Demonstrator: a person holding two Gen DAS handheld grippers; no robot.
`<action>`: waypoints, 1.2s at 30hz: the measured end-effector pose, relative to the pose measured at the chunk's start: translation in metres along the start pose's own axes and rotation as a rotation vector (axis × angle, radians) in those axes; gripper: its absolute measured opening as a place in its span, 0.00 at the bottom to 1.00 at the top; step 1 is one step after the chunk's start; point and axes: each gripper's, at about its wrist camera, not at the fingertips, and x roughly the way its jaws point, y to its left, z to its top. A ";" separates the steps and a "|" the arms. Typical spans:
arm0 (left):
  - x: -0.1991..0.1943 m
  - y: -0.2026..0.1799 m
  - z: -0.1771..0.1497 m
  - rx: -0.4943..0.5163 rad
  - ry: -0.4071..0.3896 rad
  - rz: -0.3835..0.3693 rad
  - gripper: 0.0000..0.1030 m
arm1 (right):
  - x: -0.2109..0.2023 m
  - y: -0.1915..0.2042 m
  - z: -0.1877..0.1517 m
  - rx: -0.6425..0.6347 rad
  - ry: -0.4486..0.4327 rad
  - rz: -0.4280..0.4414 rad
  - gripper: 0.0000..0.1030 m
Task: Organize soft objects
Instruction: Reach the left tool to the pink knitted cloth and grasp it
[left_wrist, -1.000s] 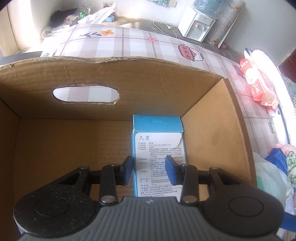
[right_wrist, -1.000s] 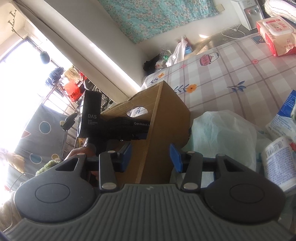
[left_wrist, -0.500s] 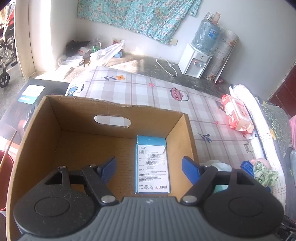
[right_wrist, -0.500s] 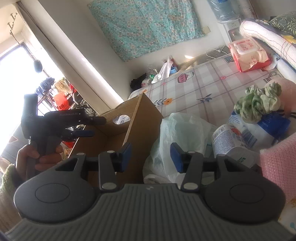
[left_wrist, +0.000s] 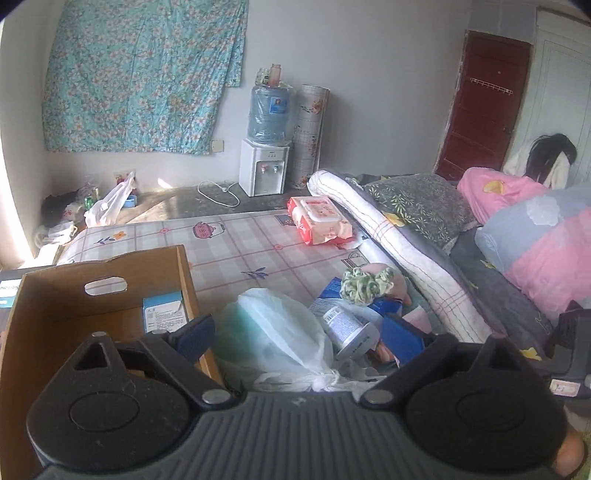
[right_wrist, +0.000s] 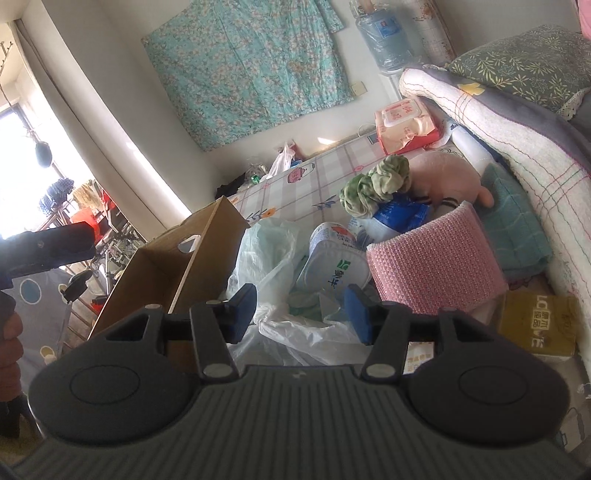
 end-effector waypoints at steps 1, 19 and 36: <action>0.005 -0.013 0.000 0.041 0.001 -0.005 0.95 | -0.002 -0.004 -0.003 0.007 -0.001 -0.008 0.51; 0.154 -0.133 0.003 0.474 0.262 -0.213 0.58 | 0.024 -0.074 -0.024 0.159 0.016 -0.165 0.51; 0.239 -0.135 0.008 0.410 0.433 -0.257 0.40 | 0.062 -0.093 -0.010 0.251 0.045 -0.146 0.54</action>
